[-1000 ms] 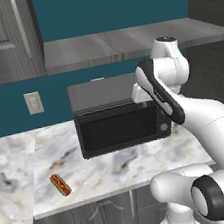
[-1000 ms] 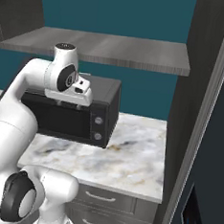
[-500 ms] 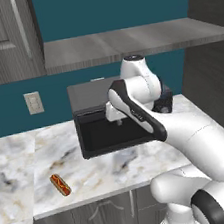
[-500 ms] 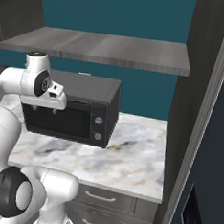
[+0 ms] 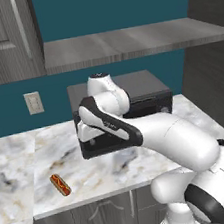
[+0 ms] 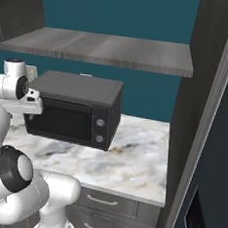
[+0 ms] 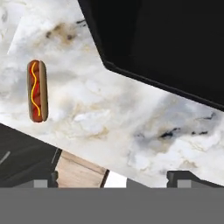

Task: Store the hot dog in the freezer for long-term storage. Close the freezer door after placing the cooked food.

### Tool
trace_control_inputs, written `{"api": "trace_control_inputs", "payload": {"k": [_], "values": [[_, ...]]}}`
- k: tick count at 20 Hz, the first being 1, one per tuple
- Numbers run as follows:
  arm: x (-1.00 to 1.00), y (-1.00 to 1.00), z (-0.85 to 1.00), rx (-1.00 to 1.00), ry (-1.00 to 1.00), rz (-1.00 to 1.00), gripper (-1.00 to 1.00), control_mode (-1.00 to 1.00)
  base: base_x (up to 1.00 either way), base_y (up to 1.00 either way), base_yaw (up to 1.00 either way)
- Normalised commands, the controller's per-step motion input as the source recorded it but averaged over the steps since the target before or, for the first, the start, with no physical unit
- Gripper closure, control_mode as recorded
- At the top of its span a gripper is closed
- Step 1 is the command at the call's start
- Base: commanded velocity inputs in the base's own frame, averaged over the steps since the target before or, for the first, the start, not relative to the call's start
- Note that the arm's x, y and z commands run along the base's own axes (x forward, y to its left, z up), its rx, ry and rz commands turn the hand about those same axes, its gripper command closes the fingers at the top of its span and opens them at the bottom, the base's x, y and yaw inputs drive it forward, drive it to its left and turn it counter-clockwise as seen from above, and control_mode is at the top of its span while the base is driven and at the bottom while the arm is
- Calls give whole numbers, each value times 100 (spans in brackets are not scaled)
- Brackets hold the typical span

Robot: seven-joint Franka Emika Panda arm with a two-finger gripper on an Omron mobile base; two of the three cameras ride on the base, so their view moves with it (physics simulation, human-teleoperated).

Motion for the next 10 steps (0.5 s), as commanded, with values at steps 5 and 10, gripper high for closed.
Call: {"api": "trace_control_inputs", "payload": {"k": [5,10], "values": [[-15,100,-39,-14,9,17,-100,-100,0,0,0],[-5,88,-62,-4,5,3,-100,-100,0,0,0]]}}
